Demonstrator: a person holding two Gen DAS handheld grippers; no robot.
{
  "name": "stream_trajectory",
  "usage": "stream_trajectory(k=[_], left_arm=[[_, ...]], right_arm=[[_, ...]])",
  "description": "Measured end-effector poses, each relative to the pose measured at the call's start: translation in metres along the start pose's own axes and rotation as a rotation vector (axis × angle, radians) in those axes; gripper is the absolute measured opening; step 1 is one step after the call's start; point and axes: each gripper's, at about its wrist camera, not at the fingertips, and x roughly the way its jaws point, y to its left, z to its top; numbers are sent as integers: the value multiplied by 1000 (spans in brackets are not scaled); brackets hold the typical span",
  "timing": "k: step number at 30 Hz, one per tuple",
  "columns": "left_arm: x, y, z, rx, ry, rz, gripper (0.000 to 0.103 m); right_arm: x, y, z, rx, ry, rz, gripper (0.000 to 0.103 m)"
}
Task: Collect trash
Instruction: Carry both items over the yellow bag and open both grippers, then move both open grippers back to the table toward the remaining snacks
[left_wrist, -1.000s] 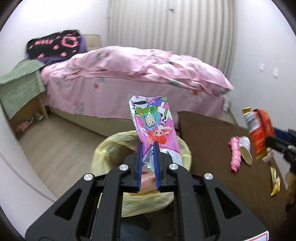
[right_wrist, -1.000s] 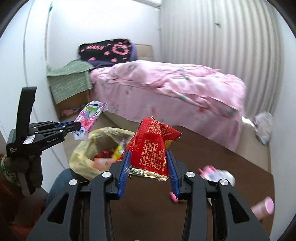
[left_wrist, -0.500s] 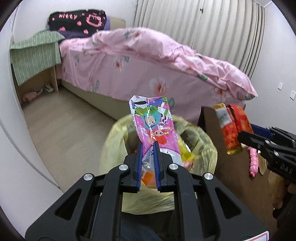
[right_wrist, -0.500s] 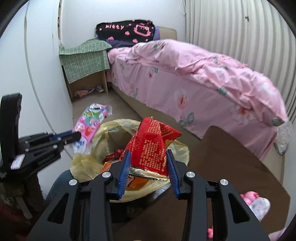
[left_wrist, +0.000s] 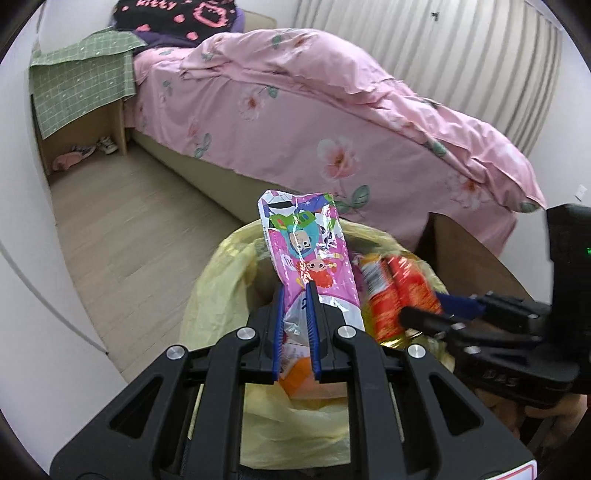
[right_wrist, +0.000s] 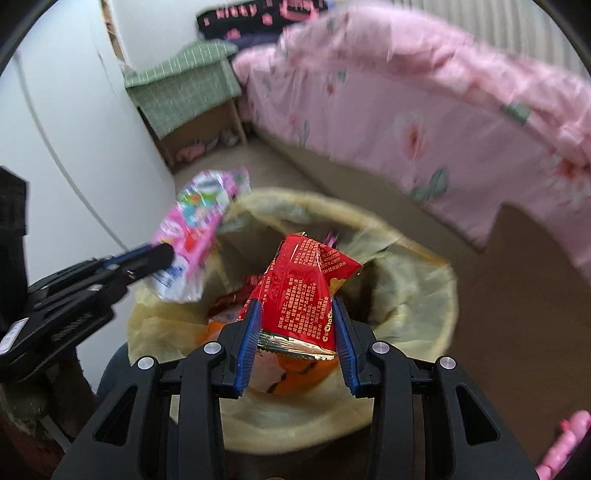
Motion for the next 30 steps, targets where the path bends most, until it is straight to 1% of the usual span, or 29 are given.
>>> stream_trajectory(k=[3, 5, 7, 10, 11, 12, 13, 16, 17, 21, 24, 26, 30], left_arm=[[6, 3, -3, -6, 16, 15, 11], [10, 5, -6, -5, 28, 19, 11], [15, 6, -9, -2, 43, 19, 11], [22, 8, -14, -11, 68, 1, 11], [23, 8, -14, -20, 72, -10, 13], [24, 9, -15, -32, 77, -26, 17], [24, 11, -15, -46, 80, -45, 23], [17, 16, -13, -81, 56, -68, 36], [14, 17, -12, -91, 45, -68, 37], [-1, 19, -7, -112, 5, -56, 41], [-13, 9, -5, -88, -20, -66, 44], [-21, -5, -5, -52, -31, -89, 45], [-37, -43, -11, 35, -41, -167, 46]], right_arm=[[25, -2, 4, 16, 78, 25, 36], [33, -2, 6, 16, 105, 21, 36], [30, -4, 7, 21, 88, 25, 36], [17, -5, 4, 12, 39, -1, 37], [11, -8, 2, 24, 19, -2, 39], [8, -10, 1, 38, 9, 6, 42], [2, -14, -2, 61, -7, 24, 47], [-11, -19, -8, 98, -40, 43, 48], [-15, -19, -10, 99, -52, 37, 48], [-51, -13, -25, 77, -136, -10, 48], [-89, -11, -44, 66, -212, -50, 48], [-115, -14, -62, 67, -253, -86, 48], [-168, -26, -111, 88, -321, -201, 48]])
